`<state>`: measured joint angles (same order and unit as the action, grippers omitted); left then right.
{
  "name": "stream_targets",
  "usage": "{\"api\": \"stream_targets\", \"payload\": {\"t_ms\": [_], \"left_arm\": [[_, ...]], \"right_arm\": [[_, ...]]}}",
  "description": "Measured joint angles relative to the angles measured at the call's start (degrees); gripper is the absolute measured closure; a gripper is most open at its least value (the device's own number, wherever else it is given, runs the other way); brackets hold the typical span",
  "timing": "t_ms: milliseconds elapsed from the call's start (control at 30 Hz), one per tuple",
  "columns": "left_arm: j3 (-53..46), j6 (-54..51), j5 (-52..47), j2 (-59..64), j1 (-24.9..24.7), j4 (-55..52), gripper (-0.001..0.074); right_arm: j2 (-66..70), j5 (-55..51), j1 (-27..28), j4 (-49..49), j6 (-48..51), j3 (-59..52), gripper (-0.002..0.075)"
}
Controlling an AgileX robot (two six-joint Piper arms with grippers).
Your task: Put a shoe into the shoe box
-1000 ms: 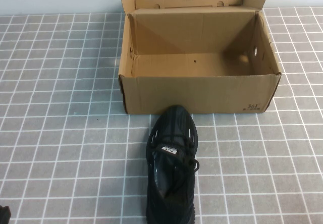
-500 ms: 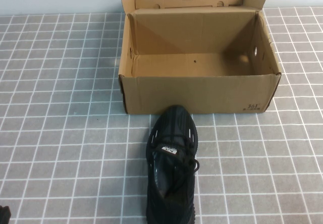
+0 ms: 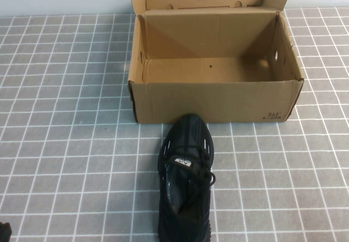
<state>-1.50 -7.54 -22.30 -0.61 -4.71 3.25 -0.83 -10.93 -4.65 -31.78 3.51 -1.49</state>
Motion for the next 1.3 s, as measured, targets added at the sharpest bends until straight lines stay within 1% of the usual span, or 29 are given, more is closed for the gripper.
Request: {"api": "stream_targets", "payload": {"t_ms": [100,167,267,333,433,567,700,800,900,1067,1167,1233,1300], "left_arm": [[0.00,0.00,0.00,0.00,0.00,0.00,0.0736],[0.00,0.00,0.00,0.00,0.00,0.00,0.0736],[0.00,0.00,0.00,0.00,0.00,0.00,0.0736],[0.00,0.00,0.00,0.00,0.00,0.00,0.0736],[0.00,0.00,0.00,0.00,0.00,0.00,0.0736],[0.00,0.00,0.00,0.00,0.00,0.00,0.0736],[0.00,0.00,0.00,0.00,0.00,0.00,0.0736],[0.00,0.00,0.00,0.00,0.00,0.00,0.0736],[0.00,0.00,0.00,0.00,0.00,0.00,0.0736],[0.00,0.00,0.00,0.00,0.00,0.00,0.0736],[0.00,0.00,0.00,0.00,0.00,0.00,0.0736],[0.00,0.00,0.00,0.00,0.00,0.00,0.0736],[0.00,0.00,0.00,0.00,0.00,0.00,0.0736]], "right_arm": [[0.00,2.12,0.00,-10.86,0.00,0.00,0.0742],[0.00,3.61,0.00,-16.36,0.00,0.00,0.0742],[0.00,4.53,0.00,-20.40,0.00,0.00,0.0742],[0.00,3.28,0.00,-21.99,0.00,0.00,0.0742],[0.17,-3.17,0.00,-22.71,0.00,1.88,0.0742],[7.25,-13.77,0.00,-17.27,0.00,11.23,0.0743],[19.46,-26.84,0.00,-8.13,0.12,22.14,0.0742],[28.93,-35.57,0.00,-2.81,2.32,29.47,0.0742],[38.50,-40.42,0.00,0.04,5.77,36.11,0.0742],[51.98,-43.51,-0.14,0.57,12.05,44.95,0.0742],[59.86,-44.66,-2.70,0.72,13.88,50.56,0.0742],[63.80,-45.02,-6.44,1.57,14.14,53.82,0.0742],[67.77,-45.16,-12.01,2.92,13.80,57.48,0.0742]]}}
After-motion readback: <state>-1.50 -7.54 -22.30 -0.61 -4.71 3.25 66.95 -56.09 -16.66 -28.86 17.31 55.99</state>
